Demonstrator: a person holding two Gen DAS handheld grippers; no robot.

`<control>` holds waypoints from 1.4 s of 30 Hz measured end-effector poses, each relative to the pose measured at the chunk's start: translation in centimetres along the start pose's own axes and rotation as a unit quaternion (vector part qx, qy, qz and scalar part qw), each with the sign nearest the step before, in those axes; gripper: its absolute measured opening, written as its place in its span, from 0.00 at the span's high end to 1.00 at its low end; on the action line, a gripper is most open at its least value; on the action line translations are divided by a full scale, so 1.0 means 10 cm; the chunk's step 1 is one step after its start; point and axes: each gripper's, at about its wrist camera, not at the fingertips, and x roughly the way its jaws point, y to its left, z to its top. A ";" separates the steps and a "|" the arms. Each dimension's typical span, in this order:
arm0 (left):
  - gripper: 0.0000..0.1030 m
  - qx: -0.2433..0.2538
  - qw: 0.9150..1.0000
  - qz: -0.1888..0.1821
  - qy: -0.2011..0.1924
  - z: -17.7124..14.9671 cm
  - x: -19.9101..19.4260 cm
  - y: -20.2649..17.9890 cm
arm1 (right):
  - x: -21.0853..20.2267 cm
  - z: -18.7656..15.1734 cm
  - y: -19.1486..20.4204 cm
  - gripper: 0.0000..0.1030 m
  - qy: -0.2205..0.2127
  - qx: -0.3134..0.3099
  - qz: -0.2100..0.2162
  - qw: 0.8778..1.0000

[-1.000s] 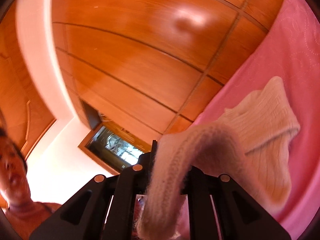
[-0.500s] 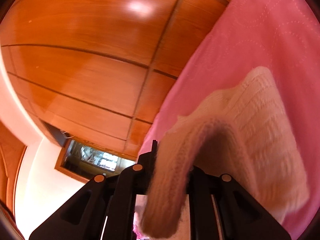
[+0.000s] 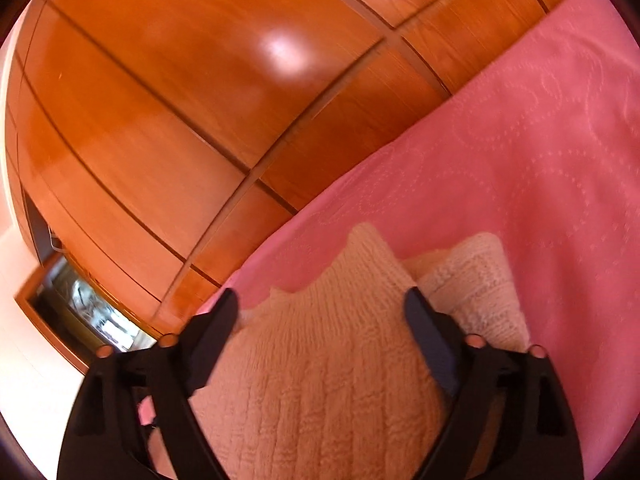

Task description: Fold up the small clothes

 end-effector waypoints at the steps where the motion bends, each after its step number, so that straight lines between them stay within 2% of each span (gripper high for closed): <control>1: 0.45 0.009 1.000 0.009 -0.002 -0.03 -0.01 0.00 | 0.03 -0.01 0.02 0.14 -0.001 -0.003 -0.003 1.000; 2: 0.37 0.021 0.999 0.027 -0.002 -0.06 -0.03 -0.02 | 0.01 -0.02 0.02 0.14 -0.002 -0.003 -0.005 1.000; 3: 0.35 0.032 0.999 0.038 -0.001 -0.09 -0.04 -0.02 | -0.02 -0.03 0.00 0.14 -0.006 0.001 -0.006 1.000; 6: 0.35 0.073 0.995 0.062 0.001 -0.23 -0.10 -0.04 | -0.03 -0.07 0.01 0.09 -0.023 0.021 -0.014 0.999; 8: 0.35 0.099 0.992 0.075 0.001 -0.34 -0.14 -0.06 | -0.08 -0.09 -0.05 0.09 -0.027 0.039 -0.006 0.999; 11: 0.35 0.144 0.985 0.099 -0.001 -0.50 -0.20 -0.08 | -0.19 -0.17 -0.03 0.10 -0.022 0.023 -0.010 0.999; 13: 0.35 0.169 0.980 0.110 0.000 -0.58 -0.24 -0.12 | -0.22 -0.21 0.05 0.14 -0.007 0.000 -0.037 0.999; 15: 0.36 0.172 0.978 0.113 -0.003 -0.63 -0.26 -0.14 | -0.28 -0.27 0.15 0.25 0.005 -0.028 -0.064 0.998; 19: 0.55 0.165 0.979 0.122 -0.012 -0.68 -0.34 -0.10 | -0.50 -0.41 0.21 0.37 0.010 -0.055 -0.065 0.996; 24: 0.61 0.182 0.976 0.122 -0.003 -0.76 -0.32 -0.13 | -0.67 -0.50 0.11 0.61 0.042 -0.030 -0.059 0.997; 27: 0.61 0.186 0.976 0.112 0.009 -0.79 -0.29 -0.15 | -0.76 -0.54 0.06 0.63 0.049 -0.012 -0.028 0.998; 31: 0.62 0.170 0.980 0.099 0.017 -0.79 -0.29 -0.11 | -0.73 -0.60 0.05 0.63 0.072 -0.017 -0.034 0.997; 33: 0.78 0.184 0.975 0.122 0.029 -0.80 -0.25 -0.13 | -0.73 -0.61 0.09 0.66 0.077 -0.025 -0.041 0.996; 34: 0.81 0.195 0.972 0.128 0.035 -0.82 -0.23 -0.15 | -0.73 -0.60 0.11 0.71 0.079 -0.026 -0.046 0.995; 35: 0.87 0.198 0.972 0.119 0.042 -0.82 -0.24 -0.17 | -0.74 -0.60 0.12 0.93 0.084 -0.023 -0.043 0.995; 37: 0.90 0.195 0.973 0.112 0.046 -0.81 -0.30 -0.22 | -0.79 -0.57 0.14 0.94 0.083 -0.017 -0.022 0.996; 39: 0.91 0.178 0.979 0.085 0.047 -0.77 -0.43 -0.27 | -0.90 -0.54 0.22 0.94 0.070 -0.024 -0.004 0.997; 42: 0.96 0.178 0.981 0.071 0.045 -0.76 -0.60 -0.33 | -1.10 -0.50 0.29 0.94 0.061 -0.026 -0.004 0.998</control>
